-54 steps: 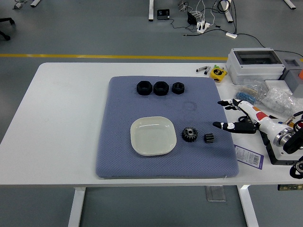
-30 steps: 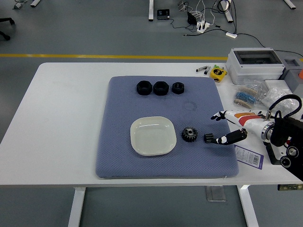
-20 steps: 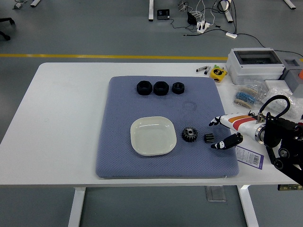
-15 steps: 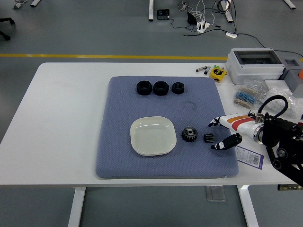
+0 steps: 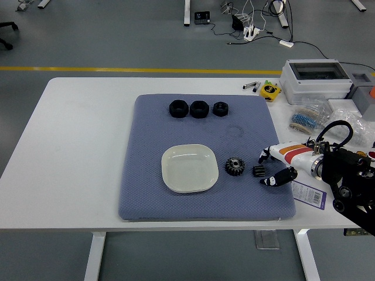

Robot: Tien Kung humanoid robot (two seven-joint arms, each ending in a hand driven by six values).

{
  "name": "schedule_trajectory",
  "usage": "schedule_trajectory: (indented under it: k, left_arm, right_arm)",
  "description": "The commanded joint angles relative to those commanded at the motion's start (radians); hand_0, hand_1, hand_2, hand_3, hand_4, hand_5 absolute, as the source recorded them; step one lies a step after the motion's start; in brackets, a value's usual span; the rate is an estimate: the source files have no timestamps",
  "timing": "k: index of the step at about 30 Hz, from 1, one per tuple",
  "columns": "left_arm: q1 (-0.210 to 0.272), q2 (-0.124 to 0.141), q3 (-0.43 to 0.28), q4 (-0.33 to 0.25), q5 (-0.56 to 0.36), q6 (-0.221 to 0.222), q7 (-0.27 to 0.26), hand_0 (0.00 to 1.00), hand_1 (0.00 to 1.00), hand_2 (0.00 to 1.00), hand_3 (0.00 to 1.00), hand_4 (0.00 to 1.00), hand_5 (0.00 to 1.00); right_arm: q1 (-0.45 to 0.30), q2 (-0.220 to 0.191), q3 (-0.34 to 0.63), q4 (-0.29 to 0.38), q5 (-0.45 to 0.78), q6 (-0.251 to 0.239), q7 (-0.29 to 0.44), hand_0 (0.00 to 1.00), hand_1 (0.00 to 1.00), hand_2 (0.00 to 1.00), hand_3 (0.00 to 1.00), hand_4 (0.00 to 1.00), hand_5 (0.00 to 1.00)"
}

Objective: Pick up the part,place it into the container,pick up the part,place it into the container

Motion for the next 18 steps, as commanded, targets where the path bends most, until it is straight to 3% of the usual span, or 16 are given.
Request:
schedule_trajectory:
  k: [2, 18]
  left_arm:
    - [0.000, 0.000, 0.002, 0.000, 0.001, 0.001, 0.001, 0.766, 0.702, 0.742, 0.671, 0.770, 0.878]
    - [-0.001, 0.000, 0.008, 0.000, -0.001, 0.003, 0.002, 0.764, 0.700, 0.741, 0.666, 0.759, 0.868]
  right_arm:
    - [-0.003, 0.002, -0.001, -0.004, -0.003, -0.008, 0.000, 0.751, 0.663, 0.687, 0.611, 0.786, 0.497]
    - [-0.017, 0.023, -0.011, -0.011, -0.012, -0.067, -0.004, 0.710, 0.634, 0.645, 0.584, 0.787, 0.496]
